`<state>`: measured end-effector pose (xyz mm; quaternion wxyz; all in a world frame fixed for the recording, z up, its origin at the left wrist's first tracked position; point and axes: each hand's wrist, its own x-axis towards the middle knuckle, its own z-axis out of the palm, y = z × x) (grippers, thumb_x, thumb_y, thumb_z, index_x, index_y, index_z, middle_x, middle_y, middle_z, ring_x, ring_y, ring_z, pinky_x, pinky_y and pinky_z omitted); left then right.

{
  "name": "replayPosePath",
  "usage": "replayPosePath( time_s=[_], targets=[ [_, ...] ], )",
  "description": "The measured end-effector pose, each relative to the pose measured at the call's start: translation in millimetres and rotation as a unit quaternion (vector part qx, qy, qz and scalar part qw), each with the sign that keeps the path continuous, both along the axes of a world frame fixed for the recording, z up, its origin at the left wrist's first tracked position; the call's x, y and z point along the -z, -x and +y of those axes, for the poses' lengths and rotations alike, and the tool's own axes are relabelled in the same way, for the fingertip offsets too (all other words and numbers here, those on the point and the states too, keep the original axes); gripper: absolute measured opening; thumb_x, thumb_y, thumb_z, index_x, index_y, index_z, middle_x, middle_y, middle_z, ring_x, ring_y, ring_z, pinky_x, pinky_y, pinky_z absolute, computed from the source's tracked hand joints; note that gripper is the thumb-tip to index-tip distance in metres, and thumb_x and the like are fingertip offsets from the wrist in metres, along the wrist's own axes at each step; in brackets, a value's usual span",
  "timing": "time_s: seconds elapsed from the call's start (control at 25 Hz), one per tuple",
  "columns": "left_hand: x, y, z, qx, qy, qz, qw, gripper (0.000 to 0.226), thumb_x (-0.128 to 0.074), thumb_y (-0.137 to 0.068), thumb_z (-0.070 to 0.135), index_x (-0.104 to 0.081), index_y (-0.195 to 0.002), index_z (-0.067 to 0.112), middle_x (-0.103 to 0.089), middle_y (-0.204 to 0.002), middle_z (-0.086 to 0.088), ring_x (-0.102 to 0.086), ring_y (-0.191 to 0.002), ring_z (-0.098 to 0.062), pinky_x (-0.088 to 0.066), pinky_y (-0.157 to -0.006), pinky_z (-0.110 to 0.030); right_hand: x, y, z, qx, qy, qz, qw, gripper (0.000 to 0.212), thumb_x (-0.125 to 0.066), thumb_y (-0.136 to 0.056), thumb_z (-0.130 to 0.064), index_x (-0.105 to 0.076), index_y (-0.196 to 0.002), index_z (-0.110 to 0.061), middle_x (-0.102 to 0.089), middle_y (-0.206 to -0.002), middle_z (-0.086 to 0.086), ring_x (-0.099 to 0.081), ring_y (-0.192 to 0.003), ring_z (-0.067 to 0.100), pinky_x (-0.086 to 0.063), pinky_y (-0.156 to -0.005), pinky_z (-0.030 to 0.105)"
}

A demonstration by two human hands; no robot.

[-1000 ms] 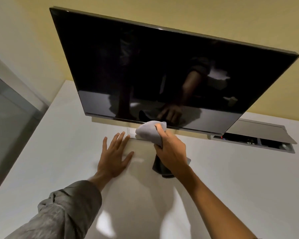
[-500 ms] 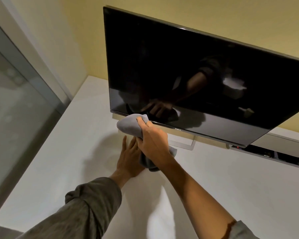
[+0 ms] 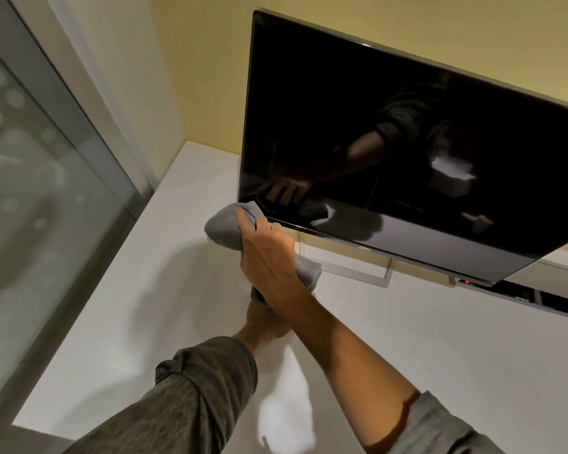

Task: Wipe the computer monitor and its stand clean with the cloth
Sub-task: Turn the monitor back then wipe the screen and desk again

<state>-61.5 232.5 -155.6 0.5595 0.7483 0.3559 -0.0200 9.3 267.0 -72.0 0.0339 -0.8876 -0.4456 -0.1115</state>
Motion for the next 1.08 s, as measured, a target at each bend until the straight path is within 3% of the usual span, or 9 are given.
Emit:
replayPosePath(
  time_s=[0.16, 0.28, 0.44, 0.52, 0.6, 0.68, 0.8, 0.92, 1.08],
  targets=[
    [15.3, -0.1, -2.2, -0.006, 0.057, -0.014, 0.998, 0.010, -0.056, -0.099, 0.037, -0.050, -0.102, 0.045, -0.059, -0.097, 0.026, -0.061, -0.096, -0.004, -0.048, -0.072, -0.006, 9.9, 0.4, 6.6, 0.040, -0.006, -0.019, 0.999, 0.051, -0.085, -0.063, -0.044, -0.074, -0.110, -0.028, -0.070, -0.069, -0.003, -0.058, -0.044, 0.011, -0.043, -0.044, 0.017],
    [28.8, -0.9, -3.5, -0.037, 0.111, -0.035, 0.993, 0.022, -0.037, -0.101, 0.048, -0.056, -0.111, 0.040, -0.070, -0.104, 0.015, -0.063, -0.109, -0.018, -0.050, -0.101, -0.043, 15.8, 3.0, 8.7, 0.034, -0.011, 0.020, 0.999, 0.050, -0.088, -0.061, -0.037, -0.074, -0.108, -0.023, -0.067, -0.065, -0.001, -0.058, -0.045, 0.013, -0.042, -0.043, 0.021],
    [-8.2, -2.8, -5.8, -0.054, 0.119, -0.032, 0.991, 0.012, -0.048, -0.100, 0.029, -0.053, -0.090, 0.024, -0.063, -0.081, 0.007, -0.064, -0.076, 0.001, -0.056, -0.075, -0.018, 13.3, -6.3, 5.8, 0.026, -0.025, 0.019, 0.999, 0.045, -0.085, -0.065, -0.042, -0.076, -0.104, -0.023, -0.068, -0.062, -0.003, -0.055, -0.041, 0.011, -0.041, -0.043, 0.016],
    [-11.4, 0.8, -3.3, -0.049, 0.090, -0.027, 0.994, 0.014, -0.062, -0.095, 0.010, -0.055, -0.091, 0.022, -0.062, -0.087, 0.009, -0.063, -0.076, 0.006, -0.057, -0.078, -0.023, 10.7, -7.2, -9.0, 0.041, -0.005, -0.010, 0.999, 0.055, -0.084, -0.064, -0.045, -0.073, -0.112, -0.023, -0.067, -0.062, -0.002, -0.053, -0.040, 0.011, -0.039, -0.043, 0.016],
    [-8.4, 5.4, 1.2, -0.021, 0.031, -0.017, 0.999, 0.039, -0.075, -0.084, 0.008, -0.057, -0.118, 0.014, -0.061, -0.116, 0.003, -0.060, -0.109, -0.007, -0.048, -0.099, -0.023, 8.7, -8.8, -21.3, 0.045, 0.003, -0.009, 0.999, 0.065, -0.087, -0.059, -0.044, -0.070, -0.117, -0.020, -0.066, -0.063, 0.000, -0.052, -0.041, 0.013, -0.042, -0.044, 0.018],
    [-5.0, 2.1, 2.4, 0.046, -0.098, -0.057, 0.992, 0.048, -0.071, -0.088, 0.036, -0.050, -0.126, 0.017, -0.059, -0.122, -0.002, -0.056, -0.120, -0.023, -0.040, -0.100, -0.009, 10.8, -13.1, -32.6, 0.056, 0.009, 0.002, 0.998, 0.069, -0.089, -0.058, -0.042, -0.068, -0.120, -0.017, -0.069, -0.070, 0.003, -0.057, -0.044, 0.017, -0.048, -0.046, 0.022],
    [1.4, -12.4, 1.4, 0.137, -0.297, -0.074, 0.942, 0.057, -0.027, -0.094, 0.069, -0.037, -0.134, 0.029, -0.058, -0.133, -0.010, -0.053, -0.127, -0.034, -0.041, -0.110, -0.046, 12.6, -24.3, -52.4, 0.041, 0.001, 0.019, 0.999, 0.063, -0.086, -0.066, -0.038, -0.068, -0.121, -0.015, -0.073, -0.079, 0.006, -0.063, -0.050, 0.021, -0.053, -0.048, 0.026],
    [8.7, -16.3, 6.6, 0.230, -0.401, 0.008, 0.887, 0.073, -0.007, -0.095, 0.071, -0.019, -0.152, 0.029, -0.030, -0.159, -0.005, -0.019, -0.150, -0.027, -0.010, -0.119, -0.060, 4.3, -29.2, -84.2, 0.052, 0.045, 0.009, 0.998, 0.063, -0.078, -0.075, -0.034, -0.060, -0.131, -0.015, -0.073, -0.086, 0.005, -0.064, -0.054, 0.020, -0.052, -0.050, 0.026],
    [16.2, -16.9, 9.4, 0.253, -0.417, 0.040, 0.872, 0.072, -0.009, -0.095, 0.069, -0.005, -0.156, 0.032, -0.014, -0.164, 0.002, -0.005, -0.152, -0.019, 0.009, -0.119, -0.057, -3.2, -42.4, -118.9, 0.038, 0.087, 0.073, 0.993, 0.067, -0.053, -0.097, -0.022, -0.019, -0.154, -0.012, -0.057, -0.133, 0.016, -0.066, -0.096, 0.033, -0.053, -0.080, 0.039]
  ],
)
